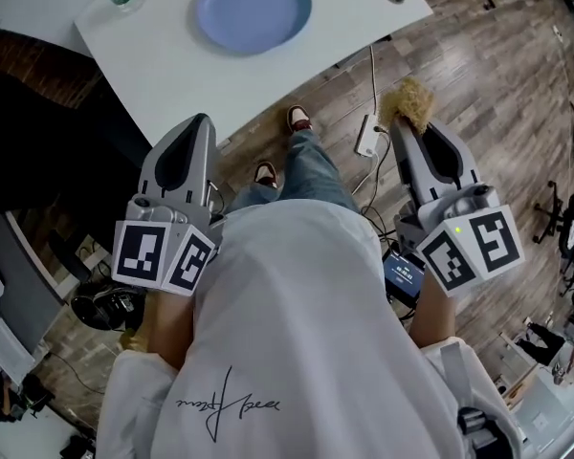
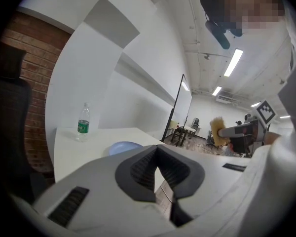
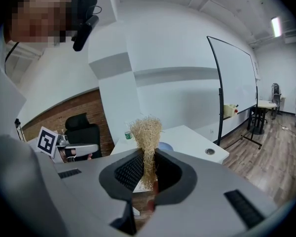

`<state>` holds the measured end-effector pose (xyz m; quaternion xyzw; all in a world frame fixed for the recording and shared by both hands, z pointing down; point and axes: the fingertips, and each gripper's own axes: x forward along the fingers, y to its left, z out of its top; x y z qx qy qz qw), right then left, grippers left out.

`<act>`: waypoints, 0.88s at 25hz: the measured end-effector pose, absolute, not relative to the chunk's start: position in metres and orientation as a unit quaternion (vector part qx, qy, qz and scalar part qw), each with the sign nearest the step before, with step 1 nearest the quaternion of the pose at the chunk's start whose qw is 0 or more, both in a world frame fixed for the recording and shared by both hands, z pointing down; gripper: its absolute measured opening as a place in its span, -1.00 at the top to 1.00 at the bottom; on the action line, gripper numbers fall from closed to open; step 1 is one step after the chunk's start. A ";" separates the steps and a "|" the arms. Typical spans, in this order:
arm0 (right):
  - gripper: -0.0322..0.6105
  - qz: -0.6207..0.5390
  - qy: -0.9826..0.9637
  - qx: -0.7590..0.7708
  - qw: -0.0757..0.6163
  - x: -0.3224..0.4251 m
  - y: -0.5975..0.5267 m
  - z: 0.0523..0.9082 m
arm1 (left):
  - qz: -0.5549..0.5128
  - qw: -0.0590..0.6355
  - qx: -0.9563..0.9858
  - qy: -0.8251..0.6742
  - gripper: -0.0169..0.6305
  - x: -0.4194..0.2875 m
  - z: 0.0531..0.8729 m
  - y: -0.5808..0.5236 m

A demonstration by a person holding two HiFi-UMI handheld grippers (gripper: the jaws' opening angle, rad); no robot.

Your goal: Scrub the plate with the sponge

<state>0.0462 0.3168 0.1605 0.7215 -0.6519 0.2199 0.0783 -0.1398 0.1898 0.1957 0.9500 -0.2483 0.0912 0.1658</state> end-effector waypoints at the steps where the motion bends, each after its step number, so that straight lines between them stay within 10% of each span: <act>1: 0.77 0.221 -0.655 0.718 0.079 0.051 0.312 0.163 | 0.090 0.168 0.948 -0.253 0.91 -0.137 0.195 0.187; 22: 0.77 0.247 -0.753 0.602 0.097 0.152 0.162 0.193 | 0.092 0.205 0.907 -0.356 0.91 -0.043 0.205 0.098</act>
